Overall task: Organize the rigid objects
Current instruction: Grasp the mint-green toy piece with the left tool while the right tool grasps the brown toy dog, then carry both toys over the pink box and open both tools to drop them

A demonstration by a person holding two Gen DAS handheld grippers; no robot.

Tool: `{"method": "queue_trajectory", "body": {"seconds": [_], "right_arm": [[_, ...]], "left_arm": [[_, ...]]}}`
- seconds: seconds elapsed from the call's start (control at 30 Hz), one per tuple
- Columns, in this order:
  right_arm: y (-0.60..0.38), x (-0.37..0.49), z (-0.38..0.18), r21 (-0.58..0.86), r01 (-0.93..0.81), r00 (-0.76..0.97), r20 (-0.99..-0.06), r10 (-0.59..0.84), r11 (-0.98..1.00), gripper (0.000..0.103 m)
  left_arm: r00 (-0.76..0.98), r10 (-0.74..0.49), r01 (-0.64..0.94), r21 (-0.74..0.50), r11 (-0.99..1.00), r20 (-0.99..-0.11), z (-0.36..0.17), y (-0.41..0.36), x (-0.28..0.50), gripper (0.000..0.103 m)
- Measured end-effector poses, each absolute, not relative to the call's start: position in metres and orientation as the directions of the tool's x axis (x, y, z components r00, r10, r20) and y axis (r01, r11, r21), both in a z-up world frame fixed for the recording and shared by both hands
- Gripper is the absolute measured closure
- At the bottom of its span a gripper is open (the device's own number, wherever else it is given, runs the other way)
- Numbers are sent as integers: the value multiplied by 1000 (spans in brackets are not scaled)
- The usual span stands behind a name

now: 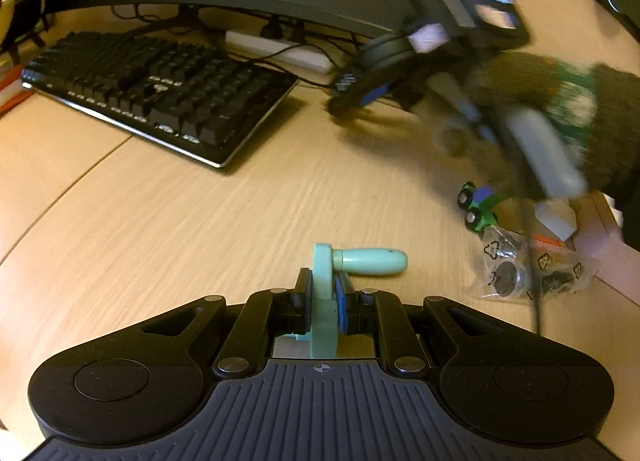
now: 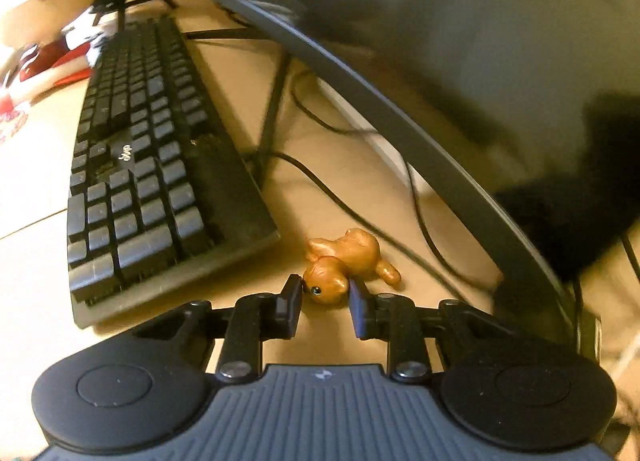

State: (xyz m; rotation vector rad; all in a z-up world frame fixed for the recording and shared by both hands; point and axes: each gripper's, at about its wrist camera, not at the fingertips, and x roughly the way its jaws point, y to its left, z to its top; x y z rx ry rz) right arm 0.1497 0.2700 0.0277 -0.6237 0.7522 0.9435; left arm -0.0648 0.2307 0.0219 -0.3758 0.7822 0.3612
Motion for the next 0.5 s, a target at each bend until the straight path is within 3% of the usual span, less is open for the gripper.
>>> {"method": "queue_trajectory", "body": {"seconds": [0.23, 0.33, 0.4, 0.47, 0.5], "right_arm": [[197, 141, 56, -154, -849, 418, -782, 463, 505, 78], [175, 153, 65, -52, -812, 381, -802, 460, 581, 77], [162, 161, 73, 18, -773, 376, -791, 482, 634, 62], [156, 162, 80, 34, -763, 393, -768, 506, 645, 41], [155, 163, 82, 22, -765, 407, -759, 509, 644, 40]], "left_arm": [[667, 118, -378, -198, 904, -735, 20, 219, -48, 88], [679, 107, -357, -199, 913, -726, 18, 214, -42, 88], [681, 104, -353, -201, 914, -725, 17, 213, -37, 88], [676, 104, -357, -201, 912, -729, 18, 212, -35, 88], [675, 103, -358, -202, 912, -730, 18, 212, -36, 88]]}}
